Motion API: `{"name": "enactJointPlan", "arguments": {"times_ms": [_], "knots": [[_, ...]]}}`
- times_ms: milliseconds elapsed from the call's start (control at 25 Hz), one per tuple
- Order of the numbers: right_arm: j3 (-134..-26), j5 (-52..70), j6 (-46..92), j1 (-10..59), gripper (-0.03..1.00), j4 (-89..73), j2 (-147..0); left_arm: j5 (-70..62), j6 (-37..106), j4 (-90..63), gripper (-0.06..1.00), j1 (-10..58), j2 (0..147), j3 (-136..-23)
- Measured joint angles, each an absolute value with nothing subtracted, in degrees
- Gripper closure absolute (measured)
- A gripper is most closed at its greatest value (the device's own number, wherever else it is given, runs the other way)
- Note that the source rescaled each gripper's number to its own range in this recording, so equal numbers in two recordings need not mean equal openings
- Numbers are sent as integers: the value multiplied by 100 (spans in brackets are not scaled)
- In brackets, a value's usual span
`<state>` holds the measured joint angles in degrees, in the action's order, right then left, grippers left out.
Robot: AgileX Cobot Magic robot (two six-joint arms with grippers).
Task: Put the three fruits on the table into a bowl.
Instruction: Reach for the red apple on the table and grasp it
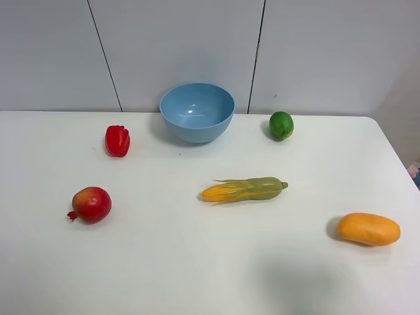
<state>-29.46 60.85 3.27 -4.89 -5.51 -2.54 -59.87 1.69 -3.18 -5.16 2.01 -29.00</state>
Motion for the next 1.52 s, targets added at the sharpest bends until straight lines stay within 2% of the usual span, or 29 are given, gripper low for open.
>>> {"name": "enactJointPlan", "arguments": {"times_ms": [1520], "knots": [[-2946, 6078, 314, -489, -3, -833, -254, -6007, 234, -351, -5, -516, 380, -2900]]}}
